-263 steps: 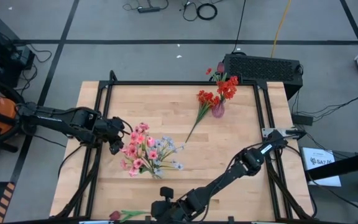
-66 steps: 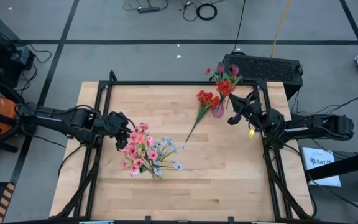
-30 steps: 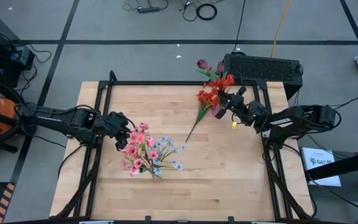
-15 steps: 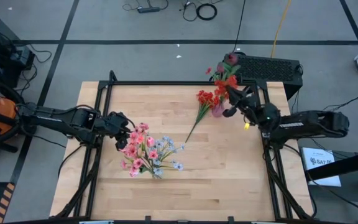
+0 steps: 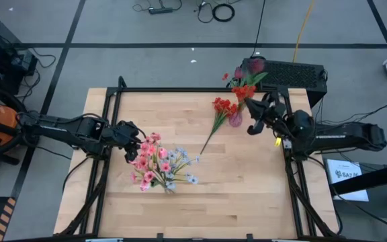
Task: Sort flowers into vase by color
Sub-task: Put the red flower into the purple vase
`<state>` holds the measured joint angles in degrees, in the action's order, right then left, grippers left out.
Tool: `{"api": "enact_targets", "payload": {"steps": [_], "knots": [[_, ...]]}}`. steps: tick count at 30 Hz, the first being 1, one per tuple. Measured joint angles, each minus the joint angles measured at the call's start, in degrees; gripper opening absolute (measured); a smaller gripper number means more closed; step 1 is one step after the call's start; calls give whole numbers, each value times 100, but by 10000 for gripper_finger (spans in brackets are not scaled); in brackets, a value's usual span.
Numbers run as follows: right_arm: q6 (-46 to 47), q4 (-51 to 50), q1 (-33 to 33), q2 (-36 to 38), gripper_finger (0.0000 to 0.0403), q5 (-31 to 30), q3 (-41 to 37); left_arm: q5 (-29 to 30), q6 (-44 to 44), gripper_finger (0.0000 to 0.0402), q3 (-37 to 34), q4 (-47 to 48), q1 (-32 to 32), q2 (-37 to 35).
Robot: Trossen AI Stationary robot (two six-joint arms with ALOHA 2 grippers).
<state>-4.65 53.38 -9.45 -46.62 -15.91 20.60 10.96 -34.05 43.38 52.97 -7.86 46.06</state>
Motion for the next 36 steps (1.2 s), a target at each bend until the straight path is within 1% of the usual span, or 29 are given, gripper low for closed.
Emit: {"api": "enact_targets", "payload": {"steps": [2,5,7,9,12,14,16,18,21,29,33,36], "knots": [[377,-1141,131,87,0,147,432,4,1,148,0,0,0,-1],[1042,-3580,321,101,0,137,1273,7,1,148,0,0,0,0],[1633,-5195,441,-43,0,132,1855,11,1,148,0,1,0,0],[2255,-6498,594,-238,0,170,2284,22,1,148,0,2,0,-2],[3042,-7870,827,-562,0,582,2611,24,1,148,0,2,0,0],[3573,-8634,983,-761,0,830,2612,24,1,148,0,2,0,0],[4079,-9321,1127,-1023,0,934,2607,24,1,148,0,2,0,0],[4461,-9741,1226,-1297,0,1040,2570,24,1,148,0,2,0,0],[4657,-9780,1323,-1714,0,1396,2422,24,7,148,0,2,0,0],[4970,-9764,1508,-2961,0,3022,2104,26,-1,148,0,2,0,0],[5106,-9630,1642,-3217,7,3134,2102,26,-8,148,0,2,0,0],[5200,-9467,1693,-3193,31,3200,2102,26,-10,148,2,2,0,0]]}}
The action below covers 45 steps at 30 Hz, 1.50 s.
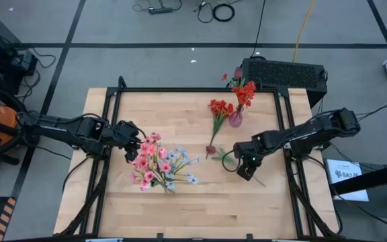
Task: Sort flowers into vase by color
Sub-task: Put the red flower into the purple vase
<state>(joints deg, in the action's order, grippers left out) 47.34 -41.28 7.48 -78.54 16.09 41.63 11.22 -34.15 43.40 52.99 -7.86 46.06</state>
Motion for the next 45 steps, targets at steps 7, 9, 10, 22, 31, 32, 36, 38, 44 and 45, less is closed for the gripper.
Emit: {"api": "enact_targets", "payload": {"steps": [7,9,10,22,31,32,36,38,44,45], "knots": [[12,84,16,226,109,-149,0,0,2,148,-2,0,0,0],[-100,287,14,234,125,-528,0,0,2,148,-2,0,0,0],[-265,443,14,231,131,-687,-2,0,2,148,-2,0,0,0],[-936,1177,-4,-722,141,-1206,221,-1,2,148,-2,0,-4,0],[-1175,915,-17,-1763,141,-1512,820,-2,2,148,-2,0,-4,0],[-1115,917,-23,-1855,141,-1518,833,-2,2,148,-2,4,-4,0],[-1062,895,-28,-2096,110,-1503,903,-2,2,148,-2,4,-4,-1],[-1079,894,-31,-2122,72,-1485,932,-2,2,148,-2,0,-4,0],[-1288,930,-28,-1803,9,-1491,933,-2,2,148,-2,0,-4,0],[-1231,878,-19,-1673,6,-1615,913,-2,2,148,-2,0,-4,0]]}}
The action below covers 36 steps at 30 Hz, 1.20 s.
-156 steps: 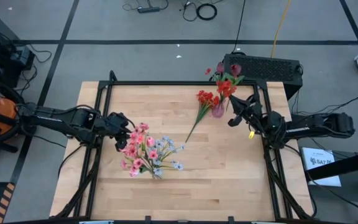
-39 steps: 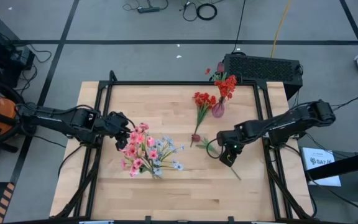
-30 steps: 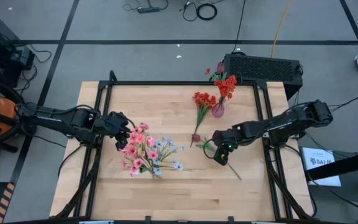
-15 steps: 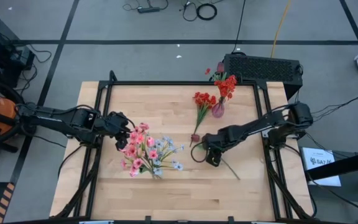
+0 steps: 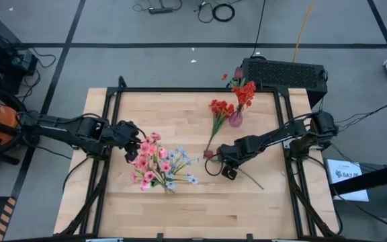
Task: Sort flowers into vase by color
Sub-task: Put the red flower into the purple vase
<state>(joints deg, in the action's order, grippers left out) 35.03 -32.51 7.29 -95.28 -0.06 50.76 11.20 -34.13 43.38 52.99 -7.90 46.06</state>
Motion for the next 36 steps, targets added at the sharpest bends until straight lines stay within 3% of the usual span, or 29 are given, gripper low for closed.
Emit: {"api": "enact_targets", "payload": {"steps": [3,8,17,23,27,36], "knots": [[235,-89,85,592,4,-510,8,0,2,148,0,0,0,0],[533,-262,410,1799,2,-1976,16,0,2,148,0,0,0,0],[568,-370,1070,3540,1,-6628,18,0,0,148,0,-2,0,-2],[331,-401,1023,3813,0,-8681,20,0,0,148,0,-7,0,0],[824,-875,852,3780,0,-8970,20,0,2,148,0,-7,0,0],[4618,-3088,698,3803,0,-8993,-385,0,9,148,0,-6,0,0]]}}
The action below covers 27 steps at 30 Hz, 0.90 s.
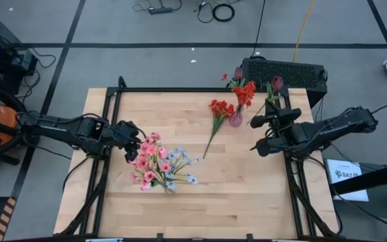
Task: Sort flowers into vase by color
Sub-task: Put the red flower into the purple vase
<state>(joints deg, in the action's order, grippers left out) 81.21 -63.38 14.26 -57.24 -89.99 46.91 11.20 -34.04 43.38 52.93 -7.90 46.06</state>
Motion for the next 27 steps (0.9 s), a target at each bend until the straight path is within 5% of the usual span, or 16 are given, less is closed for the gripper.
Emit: {"api": "enact_targets", "payload": {"steps": [4,13,19,22,27], "knots": [[629,-215,47,1,0,1,-83,0,37,148,0,1,0,0],[512,91,729,-78,0,58,-87,5,44,148,0,2,1,-1],[420,502,1085,-276,0,844,-87,24,46,148,0,2,0,0],[-268,1232,1115,-360,0,1462,-87,26,46,148,0,2,1,0],[-2988,3467,876,-560,0,3175,-90,24,46,148,0,2,2,-2]]}}
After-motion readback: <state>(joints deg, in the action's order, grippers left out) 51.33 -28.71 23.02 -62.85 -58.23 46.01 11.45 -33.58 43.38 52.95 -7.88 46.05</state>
